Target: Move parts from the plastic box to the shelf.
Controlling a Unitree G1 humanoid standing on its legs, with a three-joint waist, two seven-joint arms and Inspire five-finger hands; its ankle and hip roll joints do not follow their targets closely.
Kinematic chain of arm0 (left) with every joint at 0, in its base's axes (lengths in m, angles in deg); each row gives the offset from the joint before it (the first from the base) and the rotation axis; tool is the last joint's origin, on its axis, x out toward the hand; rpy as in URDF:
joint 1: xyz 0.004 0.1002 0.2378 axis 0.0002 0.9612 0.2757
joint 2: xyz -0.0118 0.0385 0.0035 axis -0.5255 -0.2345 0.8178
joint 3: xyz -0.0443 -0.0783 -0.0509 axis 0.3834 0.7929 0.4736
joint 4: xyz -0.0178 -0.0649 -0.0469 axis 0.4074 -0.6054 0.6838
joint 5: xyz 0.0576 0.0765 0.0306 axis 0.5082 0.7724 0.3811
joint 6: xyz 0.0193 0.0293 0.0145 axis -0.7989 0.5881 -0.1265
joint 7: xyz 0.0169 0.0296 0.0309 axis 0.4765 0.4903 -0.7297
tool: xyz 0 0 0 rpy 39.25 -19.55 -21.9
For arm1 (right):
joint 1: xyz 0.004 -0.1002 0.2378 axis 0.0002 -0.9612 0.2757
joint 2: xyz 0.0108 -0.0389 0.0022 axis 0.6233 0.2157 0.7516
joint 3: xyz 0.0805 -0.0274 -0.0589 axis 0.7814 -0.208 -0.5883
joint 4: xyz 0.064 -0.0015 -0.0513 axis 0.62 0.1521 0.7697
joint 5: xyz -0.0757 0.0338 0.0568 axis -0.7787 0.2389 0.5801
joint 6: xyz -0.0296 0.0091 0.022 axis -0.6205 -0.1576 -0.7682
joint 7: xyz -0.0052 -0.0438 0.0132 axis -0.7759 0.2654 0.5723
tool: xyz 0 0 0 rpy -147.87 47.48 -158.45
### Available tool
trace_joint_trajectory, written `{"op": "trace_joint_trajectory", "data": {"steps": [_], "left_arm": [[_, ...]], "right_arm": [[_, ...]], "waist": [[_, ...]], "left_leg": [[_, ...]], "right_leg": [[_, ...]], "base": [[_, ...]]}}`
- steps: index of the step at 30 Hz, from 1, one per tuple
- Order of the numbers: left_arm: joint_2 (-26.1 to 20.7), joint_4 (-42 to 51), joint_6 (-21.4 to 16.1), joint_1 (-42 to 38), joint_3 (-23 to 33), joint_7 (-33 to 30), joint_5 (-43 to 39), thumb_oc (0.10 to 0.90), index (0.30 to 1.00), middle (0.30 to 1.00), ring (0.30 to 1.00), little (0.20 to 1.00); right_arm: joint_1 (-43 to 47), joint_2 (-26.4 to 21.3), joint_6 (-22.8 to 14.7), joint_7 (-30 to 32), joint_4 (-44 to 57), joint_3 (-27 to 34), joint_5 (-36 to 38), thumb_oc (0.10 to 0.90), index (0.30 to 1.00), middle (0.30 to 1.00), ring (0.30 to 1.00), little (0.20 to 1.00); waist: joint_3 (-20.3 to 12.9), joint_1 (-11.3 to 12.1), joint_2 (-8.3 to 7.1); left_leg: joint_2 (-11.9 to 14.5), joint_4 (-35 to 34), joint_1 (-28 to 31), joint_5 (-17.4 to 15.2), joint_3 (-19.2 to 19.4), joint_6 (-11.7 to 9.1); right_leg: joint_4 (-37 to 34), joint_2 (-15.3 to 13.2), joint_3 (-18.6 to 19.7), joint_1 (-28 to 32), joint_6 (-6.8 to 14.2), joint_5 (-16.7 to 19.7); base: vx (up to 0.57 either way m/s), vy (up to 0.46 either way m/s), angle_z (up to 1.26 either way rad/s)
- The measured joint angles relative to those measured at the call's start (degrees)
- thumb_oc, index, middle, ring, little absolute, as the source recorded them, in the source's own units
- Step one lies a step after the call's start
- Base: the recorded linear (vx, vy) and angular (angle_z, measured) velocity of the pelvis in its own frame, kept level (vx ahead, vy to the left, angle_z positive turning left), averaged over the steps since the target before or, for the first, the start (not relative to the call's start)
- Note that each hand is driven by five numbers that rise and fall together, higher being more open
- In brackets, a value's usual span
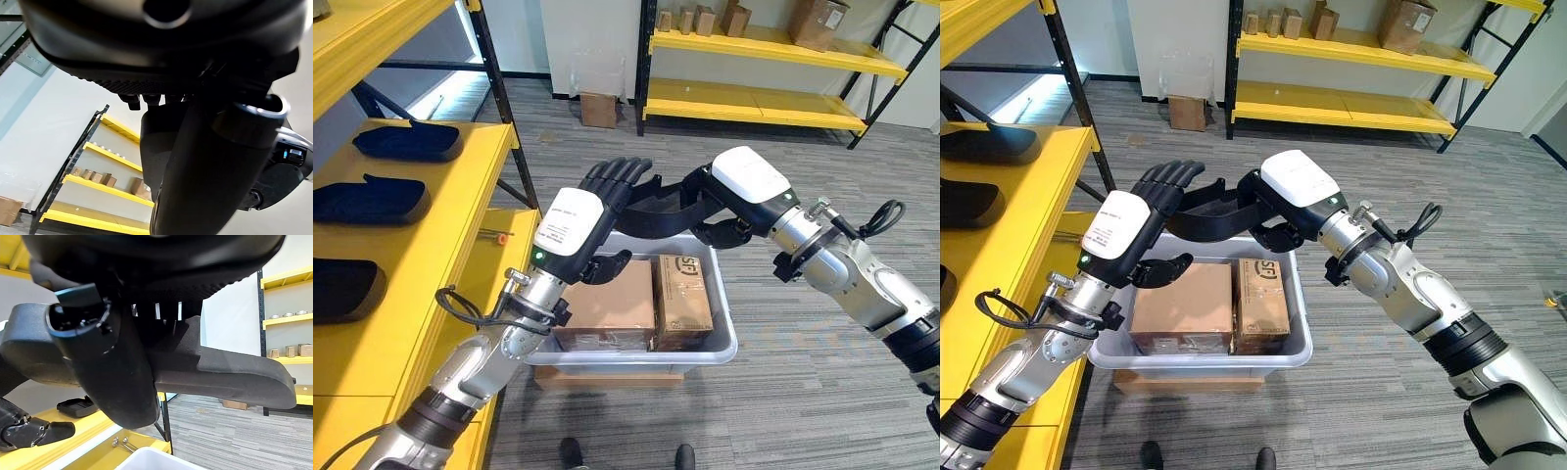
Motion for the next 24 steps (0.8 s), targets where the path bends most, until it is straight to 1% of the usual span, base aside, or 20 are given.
{"op": "trace_joint_trajectory", "data": {"steps": [5,7,14,18,19,20,24], "left_arm": [[0.6,-0.2,0.0,-1.3,-1.0,0.0,0.3,0.9,1.0,1.0,1.0,1.0],[1.8,-0.6,0.0,-1.7,-1.0,-0.1,0.3,0.9,1.0,1.0,1.0,1.0],[1.8,-2.4,0.1,-3.4,-2.6,-1.1,0.4,0.9,1.0,1.0,1.0,1.0],[1.8,-3.6,0.1,-4.0,-2.6,-1.6,1.0,0.9,1.0,1.0,1.0,1.0],[1.8,-3.9,0.3,-4.1,-2.6,-2.0,2.2,0.9,1.0,1.0,1.0,1.0],[1.8,-3.9,0.3,-4.2,-2.7,-2.0,2.3,0.9,1.0,1.0,1.0,1.0],[1.8,-6.0,0.3,-6.7,-4.8,-2.1,2.6,0.9,1.0,1.0,1.0,1.0]], "right_arm": [[0.2,0.2,0.0,0.0,0.0,-0.4,0.0,0.4,0.3,0.3,0.3,0.3],[0.2,0.6,0.1,0.0,0.0,-0.4,0.0,0.4,0.3,0.3,0.3,0.3],[0.5,0.6,0.8,0.0,-0.3,-0.7,0.0,0.4,0.3,0.3,0.3,0.3],[0.9,0.9,1.4,0.0,-0.4,-0.9,0.0,0.4,0.3,0.3,0.3,0.3],[0.9,1.1,1.4,0.0,-0.5,-1.0,0.0,0.4,0.3,0.3,0.3,0.3],[0.9,1.1,1.4,0.0,-0.6,-1.0,0.0,0.4,0.3,0.3,0.3,0.3],[2.1,2.1,1.7,0.0,-2.9,-2.0,0.0,0.4,0.3,0.3,0.3,0.3]], "waist": [[0.0,0.0,0.01],[0.0,0.0,0.01],[0.0,-0.2,0.0],[0.0,-0.8,-0.01],[0.0,-1.4,-0.01],[0.0,-1.5,0.0],[-0.1,-1.6,0.07]], "left_leg": [[0.0,0.0,0.0,0.0,0.2,0.0],[0.0,0.0,0.1,0.0,0.3,0.0],[0.0,0.0,0.2,0.0,0.4,0.0],[0.0,0.0,0.2,0.0,0.4,0.0],[0.0,0.0,0.2,0.0,0.5,0.0],[0.0,0.0,0.3,0.0,0.5,0.0],[0.0,0.0,0.5,0.0,0.6,0.0]], "right_leg": [[0.0,0.0,0.2,-0.1,0.0,0.0],[0.0,0.0,0.3,-0.1,0.0,0.0],[0.0,0.0,0.4,-0.1,0.0,0.0],[0.0,0.0,0.4,-0.1,0.0,0.0],[0.0,0.0,0.5,-0.1,0.0,0.0],[0.0,0.0,0.5,-0.1,0.0,0.0],[0.0,0.0,0.7,-0.1,-0.1,0.1]], "base": [[0.0,0.0,0.0],[0.0,0.0,0.0],[0.0,0.0,0.0],[0.0,0.0,0.0],[0.0,0.0,0.0],[0.0,0.008,-0.03],[0.0,0.0,0.0]]}}
